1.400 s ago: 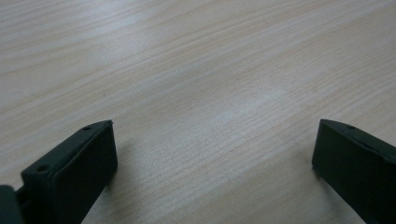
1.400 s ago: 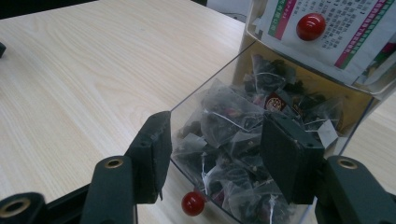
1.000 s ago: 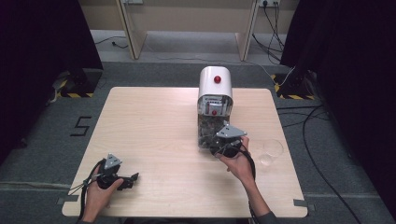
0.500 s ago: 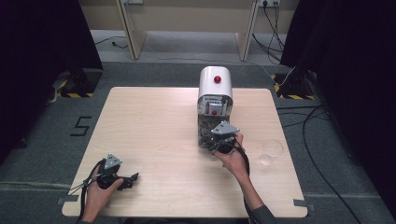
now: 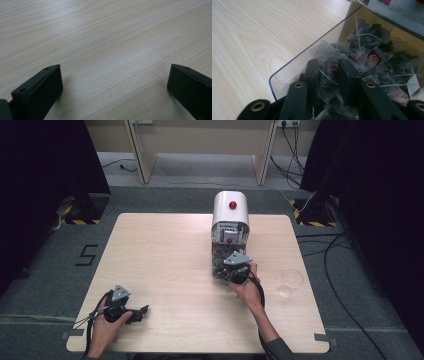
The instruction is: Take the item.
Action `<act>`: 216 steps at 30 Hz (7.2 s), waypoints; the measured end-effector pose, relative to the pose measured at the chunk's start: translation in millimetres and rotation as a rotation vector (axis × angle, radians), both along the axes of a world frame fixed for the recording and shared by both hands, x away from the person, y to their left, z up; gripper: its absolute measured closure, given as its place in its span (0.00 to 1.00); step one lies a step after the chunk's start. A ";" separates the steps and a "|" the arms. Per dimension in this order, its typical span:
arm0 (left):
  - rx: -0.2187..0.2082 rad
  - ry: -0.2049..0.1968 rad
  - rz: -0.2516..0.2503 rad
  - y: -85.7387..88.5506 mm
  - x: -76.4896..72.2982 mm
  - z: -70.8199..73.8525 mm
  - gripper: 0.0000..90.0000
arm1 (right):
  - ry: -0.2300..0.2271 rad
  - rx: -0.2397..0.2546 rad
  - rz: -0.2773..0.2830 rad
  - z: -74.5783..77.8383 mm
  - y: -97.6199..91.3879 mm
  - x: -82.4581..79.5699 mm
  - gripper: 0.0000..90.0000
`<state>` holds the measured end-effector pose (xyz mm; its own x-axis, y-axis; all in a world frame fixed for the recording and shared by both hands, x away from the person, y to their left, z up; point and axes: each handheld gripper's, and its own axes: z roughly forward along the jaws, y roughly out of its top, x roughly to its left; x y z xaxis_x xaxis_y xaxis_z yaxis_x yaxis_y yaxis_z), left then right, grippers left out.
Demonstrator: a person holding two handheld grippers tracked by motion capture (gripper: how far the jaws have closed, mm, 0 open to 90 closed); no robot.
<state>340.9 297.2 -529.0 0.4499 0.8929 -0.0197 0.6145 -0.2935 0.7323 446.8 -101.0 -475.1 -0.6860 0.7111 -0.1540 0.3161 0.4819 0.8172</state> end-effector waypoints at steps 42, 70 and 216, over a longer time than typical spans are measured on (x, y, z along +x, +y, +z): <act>0.000 0.000 0.000 0.0 0.0 0.0 0.00 | -0.134 0.100 0.037 44.9 -24.6 -28.9 1.00; 0.000 0.000 0.000 0.0 0.0 0.0 0.00 | -0.161 0.126 -0.038 62.9 -85.4 -73.4 1.00; 0.000 0.000 0.000 0.0 0.0 0.0 0.00 | 0.000 0.097 -0.111 12.1 -135.3 -112.4 0.51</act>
